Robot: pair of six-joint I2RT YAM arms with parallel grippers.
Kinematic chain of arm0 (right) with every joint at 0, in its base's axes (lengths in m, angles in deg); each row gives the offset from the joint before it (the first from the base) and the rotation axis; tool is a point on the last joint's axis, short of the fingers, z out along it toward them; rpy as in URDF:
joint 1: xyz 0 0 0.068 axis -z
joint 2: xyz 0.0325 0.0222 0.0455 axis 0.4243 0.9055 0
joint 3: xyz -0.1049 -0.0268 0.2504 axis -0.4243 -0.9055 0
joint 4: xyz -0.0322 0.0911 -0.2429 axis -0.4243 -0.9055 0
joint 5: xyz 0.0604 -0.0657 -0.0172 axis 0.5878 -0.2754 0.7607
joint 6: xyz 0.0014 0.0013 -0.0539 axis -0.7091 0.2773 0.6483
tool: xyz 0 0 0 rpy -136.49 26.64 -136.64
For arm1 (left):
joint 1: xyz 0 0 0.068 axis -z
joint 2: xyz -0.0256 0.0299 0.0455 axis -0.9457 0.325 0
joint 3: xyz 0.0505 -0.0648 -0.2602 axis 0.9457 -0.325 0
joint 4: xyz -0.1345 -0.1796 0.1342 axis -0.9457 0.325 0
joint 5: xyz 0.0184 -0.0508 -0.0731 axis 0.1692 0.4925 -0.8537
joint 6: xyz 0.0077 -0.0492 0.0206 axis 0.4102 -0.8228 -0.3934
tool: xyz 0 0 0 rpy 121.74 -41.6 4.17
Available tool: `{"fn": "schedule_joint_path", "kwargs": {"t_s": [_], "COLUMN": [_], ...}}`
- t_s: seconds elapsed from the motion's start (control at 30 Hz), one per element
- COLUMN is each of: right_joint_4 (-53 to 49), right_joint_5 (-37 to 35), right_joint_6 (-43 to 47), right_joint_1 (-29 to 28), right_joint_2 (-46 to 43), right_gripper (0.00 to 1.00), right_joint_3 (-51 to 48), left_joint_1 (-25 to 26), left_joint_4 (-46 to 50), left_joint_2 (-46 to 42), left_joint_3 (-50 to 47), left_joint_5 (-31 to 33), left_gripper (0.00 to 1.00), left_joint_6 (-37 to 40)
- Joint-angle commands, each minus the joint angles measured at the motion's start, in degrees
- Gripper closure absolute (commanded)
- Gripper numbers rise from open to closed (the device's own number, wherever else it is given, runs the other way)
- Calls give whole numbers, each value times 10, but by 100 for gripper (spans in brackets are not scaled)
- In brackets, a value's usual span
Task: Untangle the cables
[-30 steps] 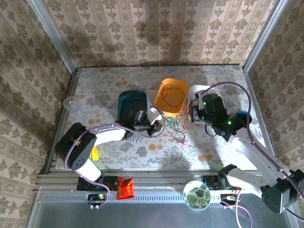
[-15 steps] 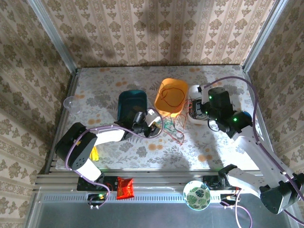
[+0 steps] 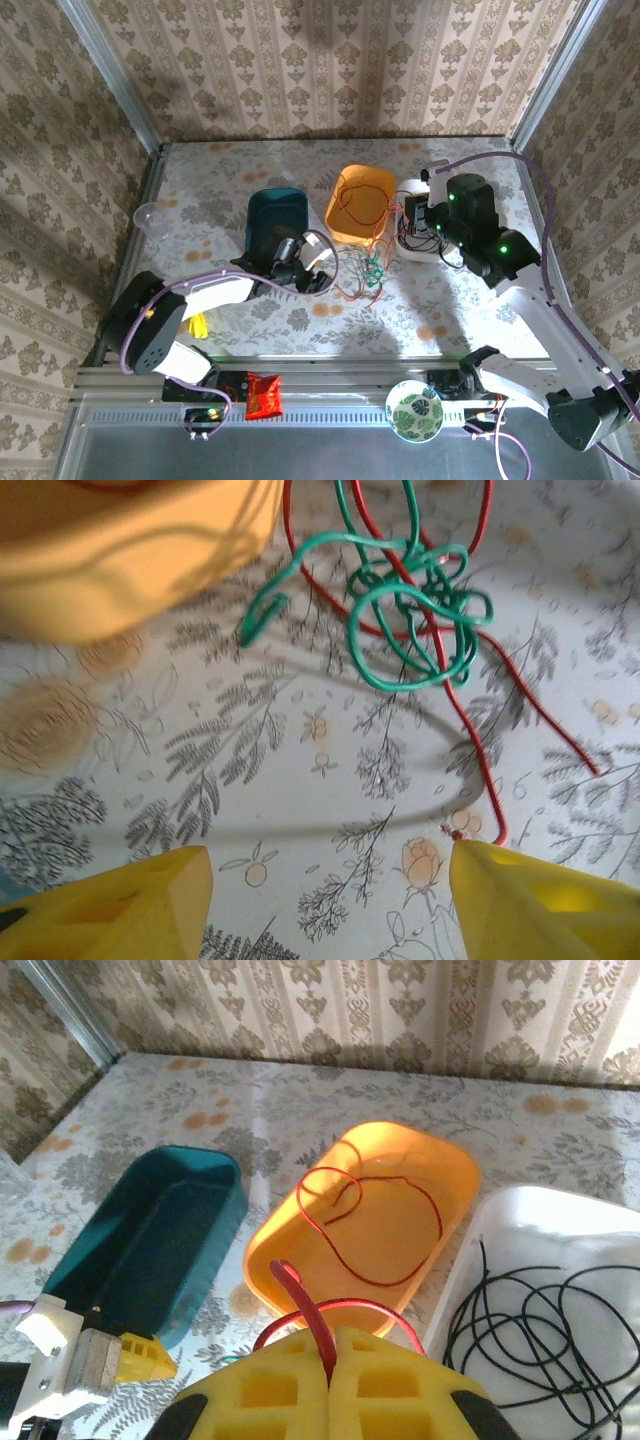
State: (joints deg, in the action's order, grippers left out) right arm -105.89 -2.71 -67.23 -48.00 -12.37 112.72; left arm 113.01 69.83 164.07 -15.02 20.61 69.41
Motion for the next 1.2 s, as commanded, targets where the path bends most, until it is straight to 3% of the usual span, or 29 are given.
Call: {"fn": "schedule_joint_path", "kwargs": {"t_s": [0.0,0.13,0.47,0.53,0.67,0.7,0.9,1.17], "right_joint_4": [11,14,33,31,28,29,37,55], "right_joint_5": [22,36,32,27,8,0,-119,-285], "right_joint_6": [-11,-27,-55,-55,-63,-65,-68,-74], "right_joint_1": [-2,-3,-3,-4,-4,-3,-3,24], "right_joint_2": [-11,-6,-8,-9,-13,-17,-57,-110], "right_gripper": [100,100,100,100,100,100,100,100], "right_joint_3": [28,28,15,12,4,1,-14,-25], "left_joint_1": [5,18,34,34,34,34,31,20], "left_joint_4": [3,0,-38,-50,-82,-84,-72,29], "left_joint_2": [-24,1,161,183,210,213,168,94], "left_joint_3": [25,74,158,166,173,173,116,50], "left_joint_5": [-12,-19,-61,-62,-62,-56,4,23], "left_gripper": [34,33,37,46,97,100,100,100], "left_joint_6": [6,27,29,21,-6,-12,-14,-11]}}
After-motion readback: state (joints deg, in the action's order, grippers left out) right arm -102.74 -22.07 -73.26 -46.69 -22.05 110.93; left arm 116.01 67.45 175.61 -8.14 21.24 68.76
